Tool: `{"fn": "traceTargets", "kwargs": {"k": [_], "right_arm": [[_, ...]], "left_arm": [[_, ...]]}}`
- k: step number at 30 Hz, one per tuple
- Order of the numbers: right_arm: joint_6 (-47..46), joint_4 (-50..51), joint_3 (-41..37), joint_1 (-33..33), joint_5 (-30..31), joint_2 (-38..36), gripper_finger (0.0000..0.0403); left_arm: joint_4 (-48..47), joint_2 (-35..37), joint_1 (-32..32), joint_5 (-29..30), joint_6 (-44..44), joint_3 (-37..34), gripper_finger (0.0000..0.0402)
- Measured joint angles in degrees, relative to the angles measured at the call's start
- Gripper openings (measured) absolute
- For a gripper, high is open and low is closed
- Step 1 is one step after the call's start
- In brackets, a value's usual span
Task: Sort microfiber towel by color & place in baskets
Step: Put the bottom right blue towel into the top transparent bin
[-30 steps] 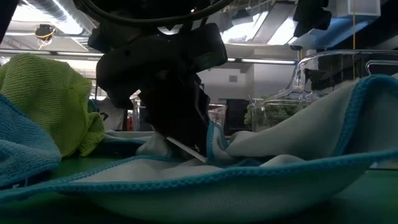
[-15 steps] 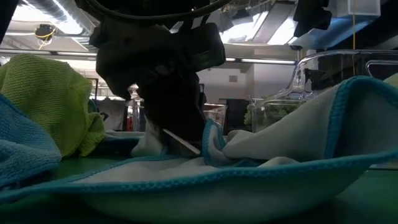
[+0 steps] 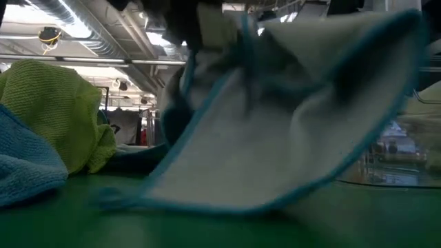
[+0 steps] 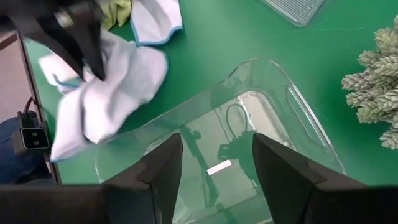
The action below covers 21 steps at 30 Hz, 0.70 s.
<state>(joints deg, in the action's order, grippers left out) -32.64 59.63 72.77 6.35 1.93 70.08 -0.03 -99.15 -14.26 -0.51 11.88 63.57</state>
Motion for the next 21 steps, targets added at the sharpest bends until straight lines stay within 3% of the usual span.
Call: {"fn": "traceTargets", "kwargs": {"k": [13, 21], "right_arm": [[0.01, -0.04, 0.00, 0.01, 0.01, 0.00, 0.0195], [0.02, -0.06, 0.00, 0.00, 0.02, 0.00, 0.0195]], "left_arm": [[-2.30, 15.85, 6.72, 7.21, -0.48, 0.02, 0.0031], [-3.84, 22.81, 14.82, 7.58, -3.95, 0.11, 0.0031]]}}
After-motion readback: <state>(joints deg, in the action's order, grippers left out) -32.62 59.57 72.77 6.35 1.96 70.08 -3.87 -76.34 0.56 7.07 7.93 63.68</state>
